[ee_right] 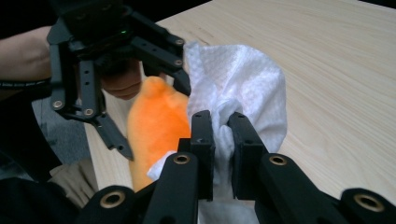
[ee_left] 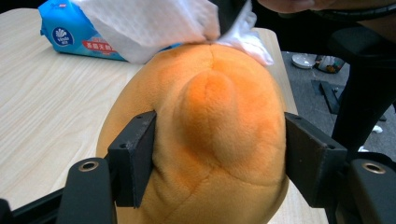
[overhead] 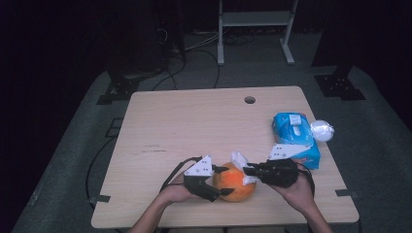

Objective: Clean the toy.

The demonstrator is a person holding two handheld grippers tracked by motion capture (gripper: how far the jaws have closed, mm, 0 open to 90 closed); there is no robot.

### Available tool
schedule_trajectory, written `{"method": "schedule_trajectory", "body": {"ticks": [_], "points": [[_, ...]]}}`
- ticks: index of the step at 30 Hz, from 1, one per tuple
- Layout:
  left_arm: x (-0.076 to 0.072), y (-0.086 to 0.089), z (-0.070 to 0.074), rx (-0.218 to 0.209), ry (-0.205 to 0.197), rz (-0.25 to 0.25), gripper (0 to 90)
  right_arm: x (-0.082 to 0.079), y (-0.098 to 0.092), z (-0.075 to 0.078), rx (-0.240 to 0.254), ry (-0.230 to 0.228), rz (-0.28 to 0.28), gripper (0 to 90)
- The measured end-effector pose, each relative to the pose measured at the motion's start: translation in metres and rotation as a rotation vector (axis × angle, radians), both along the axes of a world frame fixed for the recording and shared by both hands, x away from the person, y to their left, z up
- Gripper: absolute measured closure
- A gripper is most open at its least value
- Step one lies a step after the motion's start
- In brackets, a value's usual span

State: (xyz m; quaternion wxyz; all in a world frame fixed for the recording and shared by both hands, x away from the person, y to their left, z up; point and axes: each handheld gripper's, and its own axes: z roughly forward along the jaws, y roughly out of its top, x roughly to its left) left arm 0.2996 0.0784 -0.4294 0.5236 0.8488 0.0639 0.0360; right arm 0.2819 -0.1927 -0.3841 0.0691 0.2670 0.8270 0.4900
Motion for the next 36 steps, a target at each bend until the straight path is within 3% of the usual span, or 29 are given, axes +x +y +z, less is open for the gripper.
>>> {"method": "schedule_trajectory", "body": {"ticks": [4, 8, 10, 13, 15, 18, 21, 24, 27, 31, 36], "points": [[0.005, 0.007, -0.001, -0.014, 0.02, 0.02, 31.7, 0.004, -0.007, -0.003, -0.013, 0.006, -0.031, 81.1], [0.008, 0.009, -0.002, -0.026, 0.037, 0.029, 31.7, 0.012, -0.026, -0.01, 0.004, 0.036, -0.1, 81.1], [0.008, 0.009, -0.002, -0.029, 0.038, 0.03, 31.7, 0.012, -0.027, -0.01, 0.032, 0.045, -0.09, 81.1], [0.01, 0.011, -0.003, -0.039, 0.048, 0.044, 31.6, 0.007, -0.019, -0.004, 0.095, 0.046, -0.016, 81.1], [0.013, 0.014, -0.004, -0.047, 0.063, 0.063, 31.2, 0.006, -0.013, -0.004, 0.069, 0.035, -0.008, 81.0], [0.014, 0.016, -0.003, -0.046, 0.069, 0.073, 30.9, 0.009, -0.015, -0.009, 0.069, 0.047, -0.013, 81.1], [0.015, 0.016, -0.003, -0.05, 0.078, 0.088, 30.8, 0.012, -0.022, -0.014, 0.046, 0.049, -0.056, 81.2], [0.016, 0.015, -0.004, -0.057, 0.083, 0.098, 30.8, 0.011, -0.025, -0.011, 0.078, 0.054, -0.054, 81.2], [0.016, 0.013, -0.004, -0.068, 0.087, 0.123, 30.6, 0.005, -0.013, -0.003, 0.114, 0.041, 0.009, 81.1], [0.016, 0.013, -0.003, -0.069, 0.098, 0.147, 30.3, 0.003, -0.001, -0.007, 0.05, 0.024, 0.022, 81.1], [0.017, 0.01, -0.002, -0.072, 0.114, 0.18, 30.2, 0.012, -0.017, -0.014, 0.037, 0.043, -0.062, 81.2]]}}
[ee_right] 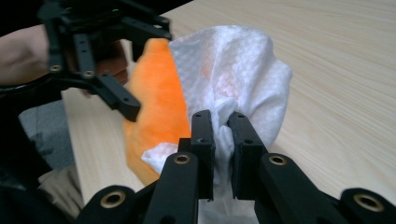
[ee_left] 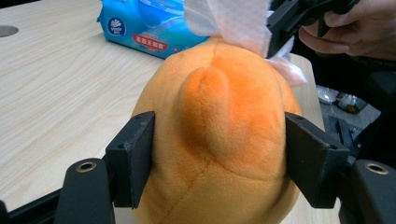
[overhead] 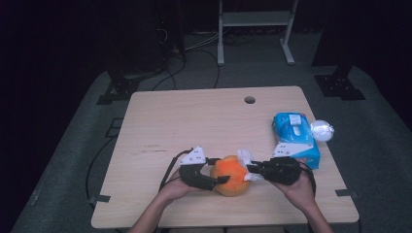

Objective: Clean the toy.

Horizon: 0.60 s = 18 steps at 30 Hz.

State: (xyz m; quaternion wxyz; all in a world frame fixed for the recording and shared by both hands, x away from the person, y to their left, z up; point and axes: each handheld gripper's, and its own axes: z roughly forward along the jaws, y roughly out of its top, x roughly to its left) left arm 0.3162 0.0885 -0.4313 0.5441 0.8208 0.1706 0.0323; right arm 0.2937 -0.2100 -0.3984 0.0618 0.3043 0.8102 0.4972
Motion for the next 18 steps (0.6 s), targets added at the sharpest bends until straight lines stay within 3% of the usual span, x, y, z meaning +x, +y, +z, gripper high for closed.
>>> {"method": "schedule_trajectory", "body": {"ticks": [4, 5, 7, 12, 16, 18], "points": [[-0.001, -0.002, -0.003, -0.018, 0.003, -0.001, 30.1, -0.004, 0.004, 0.004, 0.02, -0.014, 0.018, 81.1], [-0.003, -0.005, -0.003, -0.012, -0.006, -0.004, 30.1, -0.005, 0.01, 0.006, 0.032, -0.019, 0.051, 81.0], [-0.005, -0.006, -0.002, -0.003, -0.005, -0.01, 30.2, -0.005, 0.012, 0.005, 0.008, -0.023, 0.046, 81.1], [-0.01, -0.011, -0.001, 0.015, -0.013, -0.071, 29.6, -0.001, 0.002, 0.003, 0.023, -0.001, -0.004, 81.1], [-0.011, -0.008, 0.0, 0.029, -0.024, -0.107, 27.6, -0.004, 0.006, 0.005, 0.006, -0.016, 0.011, 81.1], [-0.009, -0.005, 0.001, 0.016, -0.017, -0.132, 26.7, -0.002, 0.006, 0.005, 0.002, -0.016, 0.011, 81.1]]}}
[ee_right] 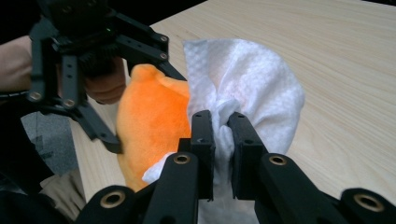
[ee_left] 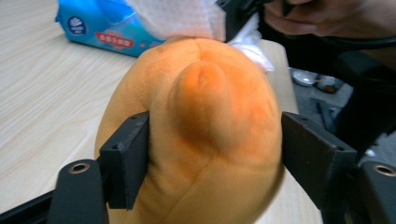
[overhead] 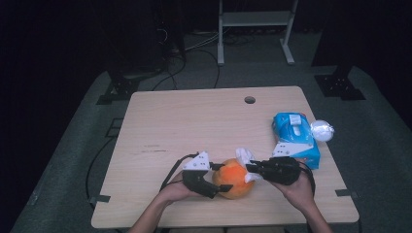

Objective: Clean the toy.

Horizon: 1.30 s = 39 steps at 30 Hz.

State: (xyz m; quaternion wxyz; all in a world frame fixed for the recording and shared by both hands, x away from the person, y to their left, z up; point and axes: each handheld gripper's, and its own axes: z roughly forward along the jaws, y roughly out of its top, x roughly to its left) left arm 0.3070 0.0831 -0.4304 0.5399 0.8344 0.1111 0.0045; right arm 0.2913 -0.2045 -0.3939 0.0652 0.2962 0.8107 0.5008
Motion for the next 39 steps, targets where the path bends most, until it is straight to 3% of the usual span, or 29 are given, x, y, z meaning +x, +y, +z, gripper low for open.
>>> {"method": "schedule_trajectory", "body": {"ticks": [4, 9, 12, 13, 15, 17, 18, 21, 23, 25, 26, 29, 33, 35, 39], "points": [[0.0, -0.002, -0.001, 0.003, -0.009, 0.012, 29.7, -0.001, -0.001, 0.001, -0.004, 0.002, -0.014, 81.2], [-0.005, -0.01, -0.002, 0.003, -0.035, 0.024, 31.7, -0.015, 0.022, 0.012, 0.033, -0.03, 0.083, 81.1], [-0.006, -0.011, -0.002, 0.007, -0.039, 0.029, 31.6, -0.02, 0.033, 0.013, 0.0, -0.053, 0.099, 81.1], [-0.006, -0.01, -0.003, 0.001, -0.034, 0.03, 31.6, -0.02, 0.034, 0.013, -0.025, -0.066, 0.09, 81.2], [-0.005, -0.009, -0.003, 0.002, -0.031, 0.037, 31.7, -0.018, 0.031, 0.012, -0.023, -0.067, 0.084, 81.2], [-0.004, -0.008, -0.003, 0.0, -0.027, 0.038, 31.7, -0.011, 0.019, 0.008, -0.047, -0.07, 0.031, 81.2], [-0.003, -0.008, -0.004, -0.005, -0.022, 0.038, 31.6, -0.007, 0.01, 0.005, -0.052, -0.051, -0.003, 81.2], [-0.002, -0.009, -0.005, -0.008, -0.022, 0.036, 31.3, -0.007, 0.007, 0.004, -0.037, -0.04, -0.014, 81.2], [-0.001, -0.009, -0.006, -0.022, -0.014, 0.043, 31.3, -0.011, 0.014, 0.006, -0.029, -0.051, 0.015, 81.1], [-0.001, -0.008, -0.006, -0.028, -0.007, 0.057, 31.2, -0.014, 0.021, 0.008, 0.029, -0.029, 0.072, 81.1], [-0.001, -0.009, -0.006, -0.028, -0.006, 0.06, 31.1, -0.017, 0.027, 0.008, 0.035, -0.027, 0.097, 81.1], [-0.002, -0.007, -0.006, -0.018, -0.009, 0.055, 31.7, -0.021, 0.037, 0.009, 0.002, -0.044, 0.116, 81.1], [-0.003, -0.008, -0.005, -0.012, -0.015, 0.032, 32.6, -0.014, 0.024, 0.01, 0.01, -0.048, 0.054, 81.1], [-0.004, -0.008, -0.005, -0.003, -0.021, 0.024, 32.5, -0.008, 0.013, 0.008, -0.022, -0.056, -0.001, 81.0], [-0.003, -0.01, -0.003, -0.001, -0.015, 0.027, 30.9, -0.002, -0.001, -0.001, 0.01, -0.001, -0.022, 80.9]]}}
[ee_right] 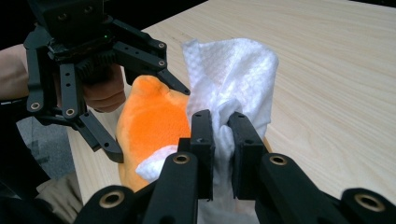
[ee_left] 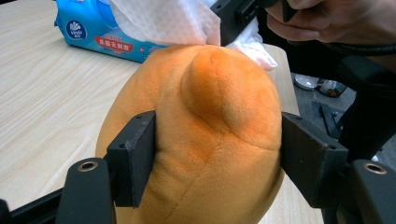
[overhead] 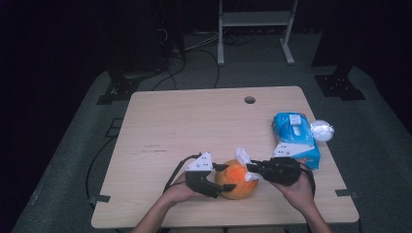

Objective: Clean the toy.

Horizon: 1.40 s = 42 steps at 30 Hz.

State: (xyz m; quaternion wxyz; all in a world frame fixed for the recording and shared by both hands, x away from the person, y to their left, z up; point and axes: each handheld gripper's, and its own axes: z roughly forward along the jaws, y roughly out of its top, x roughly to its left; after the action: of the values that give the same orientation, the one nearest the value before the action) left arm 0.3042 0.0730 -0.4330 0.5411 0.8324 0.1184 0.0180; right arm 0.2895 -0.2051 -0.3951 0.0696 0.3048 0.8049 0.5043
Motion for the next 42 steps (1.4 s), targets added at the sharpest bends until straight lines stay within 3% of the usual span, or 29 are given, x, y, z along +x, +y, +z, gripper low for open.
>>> {"method": "schedule_trajectory", "body": {"ticks": [4, 5, 7, 11, 13, 15, 18, 20, 24, 26, 30, 33, 35, 38, 40, 42], "points": [[-0.001, -0.001, 0.0, 0.001, -0.01, 0.01, 31.1, -0.007, 0.009, 0.006, 0.001, -0.021, 0.031, 80.9], [0.0, 0.0, -0.001, -0.013, 0.003, 0.031, 31.0, -0.012, 0.019, 0.009, 0.021, -0.029, 0.084, 80.9], [0.002, 0.001, -0.001, -0.015, 0.009, 0.041, 30.8, -0.015, 0.028, 0.009, 0.011, -0.044, 0.107, 80.8], [0.003, 0.004, -0.001, -0.02, 0.02, 0.055, 30.7, -0.016, 0.03, 0.01, -0.008, -0.053, 0.107, 80.9], [0.005, 0.006, -0.001, -0.037, 0.035, 0.079, 30.6, -0.011, 0.019, 0.007, -0.034, -0.06, 0.064, 80.8], [0.007, 0.006, -0.002, -0.043, 0.046, 0.088, 30.7, -0.007, 0.011, 0.004, -0.02, -0.04, 0.036, 80.9], [0.006, 0.003, -0.001, -0.032, 0.036, 0.089, 30.8, -0.009, 0.012, 0.005, -0.005, -0.032, 0.042, 80.8], [0.003, 0.0, 0.0, -0.014, 0.021, 0.073, 30.8, -0.015, 0.025, 0.009, -0.016, -0.056, 0.093, 80.8], [0.002, 0.001, -0.001, -0.019, 0.035, 0.06, 30.6, -0.014, 0.026, 0.011, -0.029, -0.07, 0.086, 80.7], [0.001, 0.001, 0.002, -0.009, 0.022, 0.043, 29.0, -0.009, 0.017, 0.005, -0.012, -0.042, 0.061, 80.8], [0.003, 0.002, 0.004, -0.027, 0.049, 0.045, 26.6, -0.01, 0.016, 0.005, -0.013, -0.023, 0.082, 80.8], [-0.001, -0.002, 0.001, -0.02, 0.028, 0.009, 30.3, -0.015, 0.024, 0.012, -0.003, -0.022, 0.134, 80.8], [-0.007, -0.008, 0.001, 0.012, -0.009, -0.029, 30.9, -0.018, 0.032, 0.015, -0.01, -0.037, 0.156, 80.7], [-0.011, -0.011, 0.001, 0.035, -0.036, -0.046, 30.5, -0.019, 0.035, 0.017, -0.024, -0.053, 0.147, 80.6], [-0.012, -0.01, 0.002, 0.026, -0.043, -0.067, 29.6, -0.015, 0.025, 0.015, -0.022, -0.041, 0.108, 80.6], [-0.01, -0.009, 0.005, 0.025, -0.038, -0.05, 26.3, -0.011, 0.018, 0.011, -0.037, -0.021, 0.09, 80.8]]}}
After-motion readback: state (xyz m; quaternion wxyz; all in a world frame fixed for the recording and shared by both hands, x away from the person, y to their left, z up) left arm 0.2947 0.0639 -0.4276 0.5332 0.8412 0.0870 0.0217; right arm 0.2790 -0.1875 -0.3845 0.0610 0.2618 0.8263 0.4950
